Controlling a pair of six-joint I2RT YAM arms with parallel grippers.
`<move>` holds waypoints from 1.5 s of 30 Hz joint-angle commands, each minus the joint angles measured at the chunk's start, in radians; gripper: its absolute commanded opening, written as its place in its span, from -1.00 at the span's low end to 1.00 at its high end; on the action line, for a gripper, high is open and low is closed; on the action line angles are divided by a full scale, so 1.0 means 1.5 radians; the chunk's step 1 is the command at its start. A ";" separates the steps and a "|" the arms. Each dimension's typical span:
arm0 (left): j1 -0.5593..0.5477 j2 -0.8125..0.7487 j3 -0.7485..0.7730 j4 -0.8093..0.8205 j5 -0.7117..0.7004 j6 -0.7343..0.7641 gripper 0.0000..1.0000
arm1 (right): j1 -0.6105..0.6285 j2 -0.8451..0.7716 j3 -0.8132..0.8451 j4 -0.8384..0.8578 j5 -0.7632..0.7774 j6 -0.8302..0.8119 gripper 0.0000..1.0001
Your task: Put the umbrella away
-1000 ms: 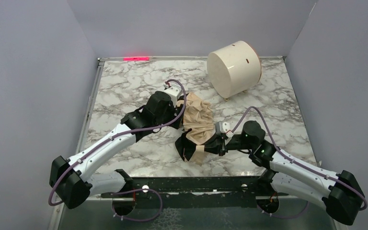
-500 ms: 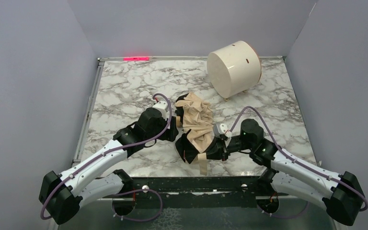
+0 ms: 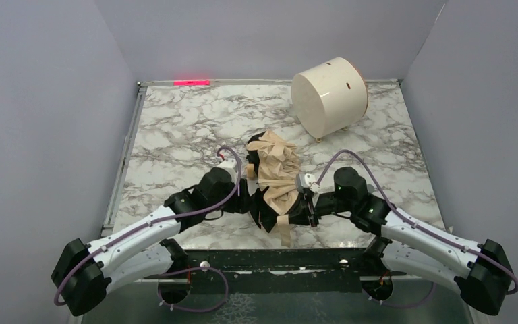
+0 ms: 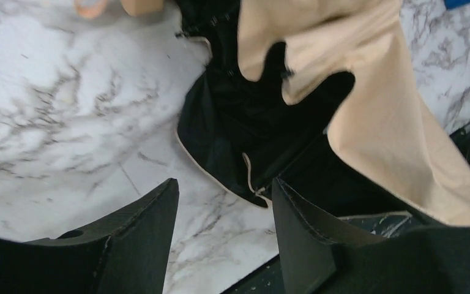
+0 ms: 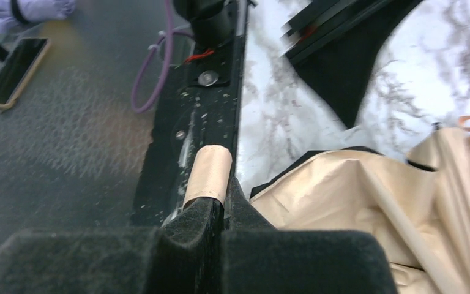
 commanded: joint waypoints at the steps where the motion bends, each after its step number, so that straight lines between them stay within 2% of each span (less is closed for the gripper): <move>1: -0.104 -0.025 -0.062 0.044 -0.018 -0.114 0.14 | 0.004 -0.015 -0.013 0.086 0.107 0.040 -0.99; 4: -0.166 -0.027 -0.108 0.093 -0.043 -0.178 0.04 | 0.004 -0.012 -0.023 0.107 0.127 0.052 -0.99; 7: -0.189 -0.013 -0.140 0.139 -0.053 -0.204 -0.03 | 0.004 -0.009 -0.029 0.116 0.125 0.055 -0.99; 11: -0.203 0.023 -0.142 0.187 -0.051 -0.200 -0.09 | 0.003 -0.006 -0.032 0.112 0.134 0.054 -0.99; 17: -0.206 0.088 -0.140 0.249 -0.034 -0.184 -0.34 | 0.003 -0.013 -0.040 0.122 0.151 0.056 -0.99; 22: -0.206 0.129 -0.137 0.250 -0.051 -0.171 -0.45 | 0.004 -0.015 -0.045 0.125 0.155 0.056 -0.99; 27: -0.206 0.155 -0.139 0.264 -0.073 -0.164 -0.46 | 0.004 -0.012 -0.044 0.123 0.148 0.049 -0.99; 34: -0.203 0.208 -0.112 0.249 -0.136 -0.144 -0.20 | 0.004 -0.006 -0.038 0.116 0.141 0.041 -0.99; 37: -0.192 0.215 -0.099 0.229 -0.173 -0.140 -0.20 | 0.004 -0.005 -0.037 0.113 0.137 0.040 -0.99; 45: -0.130 0.222 -0.077 0.249 -0.207 -0.087 -0.67 | 0.004 0.019 -0.036 0.080 0.108 -0.031 -0.93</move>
